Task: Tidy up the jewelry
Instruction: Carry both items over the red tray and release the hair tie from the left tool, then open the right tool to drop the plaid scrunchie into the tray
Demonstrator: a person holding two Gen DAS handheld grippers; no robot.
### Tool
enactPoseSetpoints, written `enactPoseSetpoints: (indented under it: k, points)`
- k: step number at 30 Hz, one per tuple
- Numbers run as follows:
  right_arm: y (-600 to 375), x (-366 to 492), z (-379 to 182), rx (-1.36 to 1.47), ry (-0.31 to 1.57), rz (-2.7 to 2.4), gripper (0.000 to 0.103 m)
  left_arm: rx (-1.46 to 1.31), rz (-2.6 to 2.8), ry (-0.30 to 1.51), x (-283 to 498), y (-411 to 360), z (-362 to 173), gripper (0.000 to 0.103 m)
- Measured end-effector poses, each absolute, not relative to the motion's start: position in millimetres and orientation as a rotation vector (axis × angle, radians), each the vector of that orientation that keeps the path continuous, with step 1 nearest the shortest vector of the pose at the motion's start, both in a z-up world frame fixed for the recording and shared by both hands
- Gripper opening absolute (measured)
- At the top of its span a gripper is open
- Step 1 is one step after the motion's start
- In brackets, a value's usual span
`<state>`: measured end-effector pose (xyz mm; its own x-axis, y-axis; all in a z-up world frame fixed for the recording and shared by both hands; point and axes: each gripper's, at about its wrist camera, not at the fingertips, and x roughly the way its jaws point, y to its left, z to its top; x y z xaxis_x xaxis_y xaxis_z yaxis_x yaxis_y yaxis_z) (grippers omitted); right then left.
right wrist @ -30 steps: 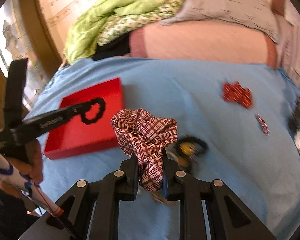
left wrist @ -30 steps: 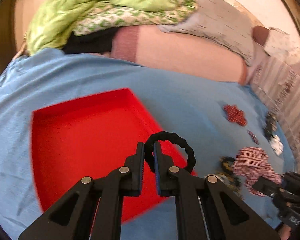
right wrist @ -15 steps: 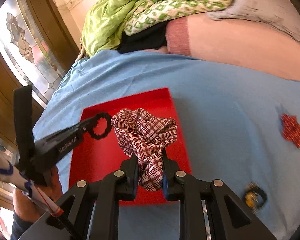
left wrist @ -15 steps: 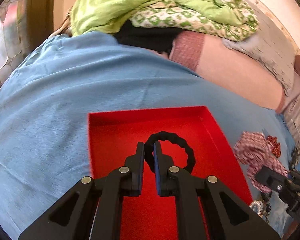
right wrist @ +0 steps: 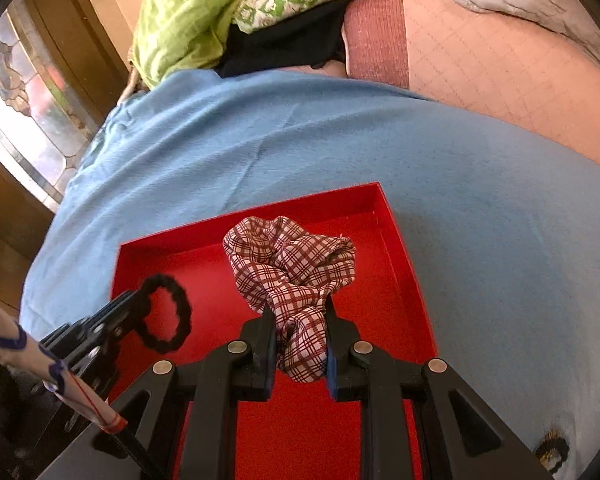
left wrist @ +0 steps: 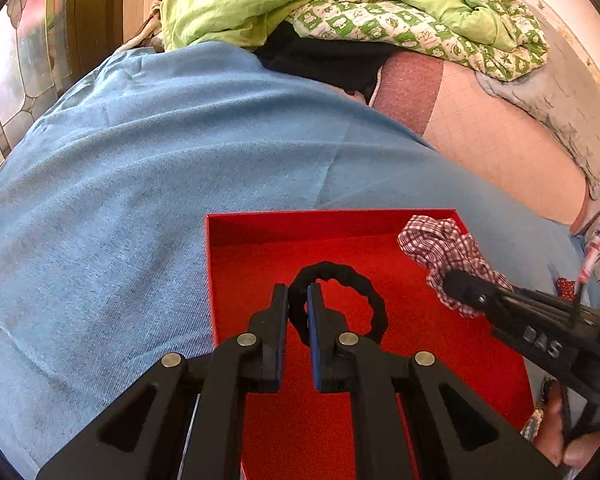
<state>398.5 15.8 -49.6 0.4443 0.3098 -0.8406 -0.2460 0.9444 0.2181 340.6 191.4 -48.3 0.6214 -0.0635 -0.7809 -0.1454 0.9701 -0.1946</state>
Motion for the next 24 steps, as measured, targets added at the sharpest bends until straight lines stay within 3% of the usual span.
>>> enactPoseSetpoints:
  k: [9,10,13,19,22,24]
  points:
    - [16.1,419.9,-67.9,0.091,1.097,0.321,0.024,-0.259,0.072,0.904,343.4,195.6,-50.0,0.010]
    - [16.3,420.3,-68.6,0.088,1.096,0.319,0.024,-0.257,0.074,0.909,344.0,195.2,-50.8,0.012]
    - [15.4,420.1,-69.8,0.087,1.097,0.317,0.029,-0.251,0.083,0.911,343.9,193.2,-51.3,0.034]
    - [10.3,415.7,-60.2,0.112,1.093,0.337,0.034,-0.244,0.085,0.887,342.8,190.4,-42.7,0.040]
    - [6.0,410.5,-48.6,0.127,1.079,0.359,0.042,-0.249,0.093,0.867,340.0,190.6,-37.1,0.050]
    - [4.1,407.4,-42.1,0.129,1.072,0.370,0.047,-0.245,0.095,0.854,337.9,189.5,-32.4,0.051]
